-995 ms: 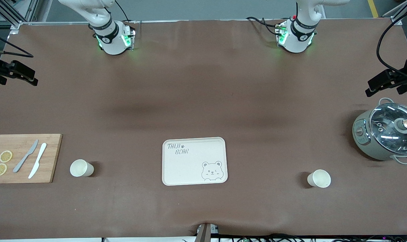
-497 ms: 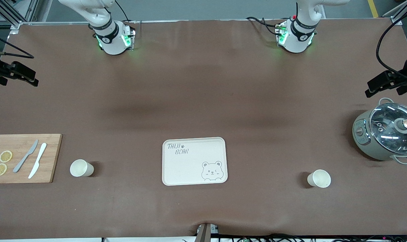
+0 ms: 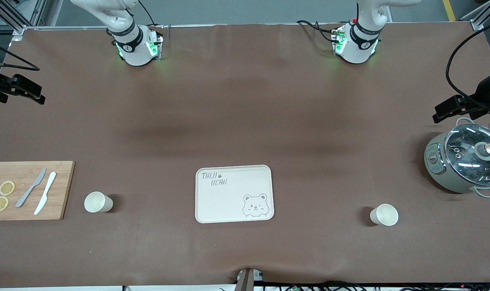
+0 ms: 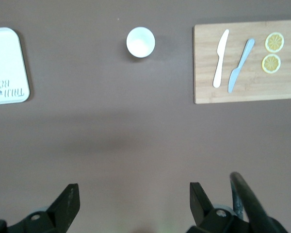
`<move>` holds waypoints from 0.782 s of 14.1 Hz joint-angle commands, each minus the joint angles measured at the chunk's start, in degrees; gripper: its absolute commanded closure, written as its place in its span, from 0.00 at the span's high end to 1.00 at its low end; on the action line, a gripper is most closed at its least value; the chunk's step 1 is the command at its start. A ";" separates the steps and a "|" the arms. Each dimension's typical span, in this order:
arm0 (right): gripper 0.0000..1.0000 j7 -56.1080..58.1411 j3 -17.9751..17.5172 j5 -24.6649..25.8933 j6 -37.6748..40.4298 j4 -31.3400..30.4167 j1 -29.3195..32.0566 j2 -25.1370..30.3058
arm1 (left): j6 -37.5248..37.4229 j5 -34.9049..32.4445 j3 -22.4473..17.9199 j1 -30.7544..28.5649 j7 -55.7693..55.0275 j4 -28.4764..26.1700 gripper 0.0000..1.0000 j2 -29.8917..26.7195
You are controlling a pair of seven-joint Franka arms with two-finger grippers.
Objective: Place white IKEA cup upright on tray with both arms
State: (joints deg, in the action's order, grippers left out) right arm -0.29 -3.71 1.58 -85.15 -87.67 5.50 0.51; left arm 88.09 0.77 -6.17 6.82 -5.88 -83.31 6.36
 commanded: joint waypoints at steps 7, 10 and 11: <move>1.00 2.66 0.02 0.62 -10.28 6.45 0.65 -16.83 | 6.56 -1.21 0.19 -1.20 -0.36 0.34 1.00 7.96; 1.00 2.75 0.28 0.97 -17.04 7.08 1.70 -22.72 | 9.98 -1.21 0.19 -1.20 -0.36 0.34 1.00 10.42; 1.00 2.84 0.28 1.06 -19.07 7.17 2.23 -24.22 | 11.74 -1.21 0.19 -1.20 -0.36 0.34 1.00 11.47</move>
State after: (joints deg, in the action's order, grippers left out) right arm 1.69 -3.03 2.06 -102.46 -83.39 6.35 -19.87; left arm 97.54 0.74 -6.24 5.84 -5.90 -83.43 16.45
